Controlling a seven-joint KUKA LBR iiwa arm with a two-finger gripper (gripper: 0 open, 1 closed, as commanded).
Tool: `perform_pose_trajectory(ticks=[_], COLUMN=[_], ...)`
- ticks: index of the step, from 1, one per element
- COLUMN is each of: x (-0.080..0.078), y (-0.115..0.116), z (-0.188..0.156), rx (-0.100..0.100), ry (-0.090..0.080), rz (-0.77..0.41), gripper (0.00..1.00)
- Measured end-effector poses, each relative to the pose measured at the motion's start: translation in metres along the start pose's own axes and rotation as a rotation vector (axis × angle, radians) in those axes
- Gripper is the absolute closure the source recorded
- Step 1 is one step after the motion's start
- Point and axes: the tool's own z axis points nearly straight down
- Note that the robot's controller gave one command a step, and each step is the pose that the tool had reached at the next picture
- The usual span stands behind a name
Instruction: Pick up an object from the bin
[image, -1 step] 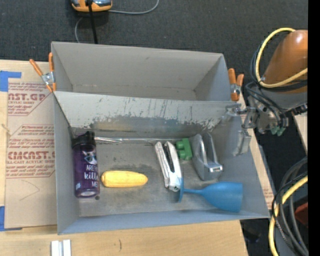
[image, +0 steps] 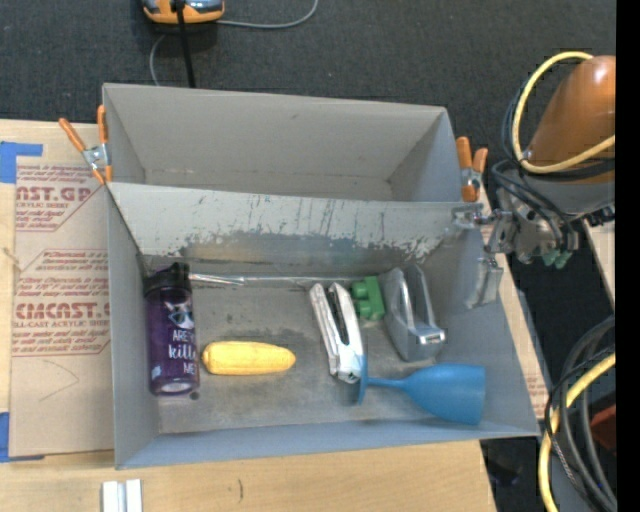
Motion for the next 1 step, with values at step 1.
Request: perform_pose_trajectory(ticks=[1], x=[0.031], y=[0.0092], z=[0.0489], rx=[-0.001], ry=[0.0], rz=[-0.154], gripper=[0.0])
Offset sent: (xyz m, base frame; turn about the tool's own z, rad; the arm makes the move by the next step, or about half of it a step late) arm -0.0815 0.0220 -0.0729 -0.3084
